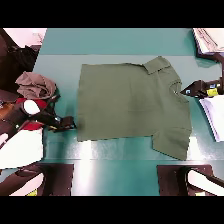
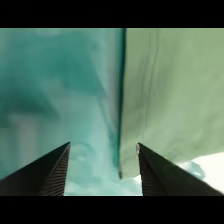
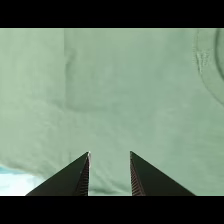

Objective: Fold the shirts.

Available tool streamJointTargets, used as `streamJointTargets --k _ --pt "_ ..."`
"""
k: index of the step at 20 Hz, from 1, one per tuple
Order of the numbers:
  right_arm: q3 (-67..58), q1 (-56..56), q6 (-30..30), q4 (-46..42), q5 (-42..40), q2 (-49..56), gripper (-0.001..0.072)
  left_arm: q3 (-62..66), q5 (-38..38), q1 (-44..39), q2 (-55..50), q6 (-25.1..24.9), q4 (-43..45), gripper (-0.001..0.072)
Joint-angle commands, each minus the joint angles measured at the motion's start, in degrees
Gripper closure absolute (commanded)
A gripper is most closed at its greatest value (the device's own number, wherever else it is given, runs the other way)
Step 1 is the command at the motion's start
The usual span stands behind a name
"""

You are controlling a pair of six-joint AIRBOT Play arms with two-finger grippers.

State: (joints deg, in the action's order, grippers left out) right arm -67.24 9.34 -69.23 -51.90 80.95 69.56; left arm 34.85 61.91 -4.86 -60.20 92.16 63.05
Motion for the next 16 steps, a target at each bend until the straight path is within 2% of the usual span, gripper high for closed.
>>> streamJointTargets --k 1,3,12,13,15,16 --pt "1.2 -0.6 0.4 1.4 0.1 -0.7 0.0424 -7.9 -4.4 0.0 1.3 -3.6 -11.1 0.0226" --pt "1.2 -0.8 0.4 1.4 0.1 -0.7 0.0424 -8.5 -4.3 0.0 1.3 -7.1 -15.2 0.0226" --pt "1.2 -0.8 0.4 1.4 0.1 -0.7 0.0424 -8.6 2.2 0.0 1.3 -8.6 -15.3 0.0229" --pt "1.2 -0.8 0.3 1.4 0.1 -0.7 0.0424 -8.6 2.2 0.0 1.3 -8.6 -15.3 0.0271" --pt "1.2 -0.8 0.3 1.3 0.0 -0.7 0.0424 -8.6 1.8 0.0 1.3 -9.2 -15.3 0.0688" --pt "1.2 -0.7 0.4 1.3 -0.1 -0.7 0.0424 -8.5 1.1 0.0 1.3 -9.7 -15.3 0.0676"
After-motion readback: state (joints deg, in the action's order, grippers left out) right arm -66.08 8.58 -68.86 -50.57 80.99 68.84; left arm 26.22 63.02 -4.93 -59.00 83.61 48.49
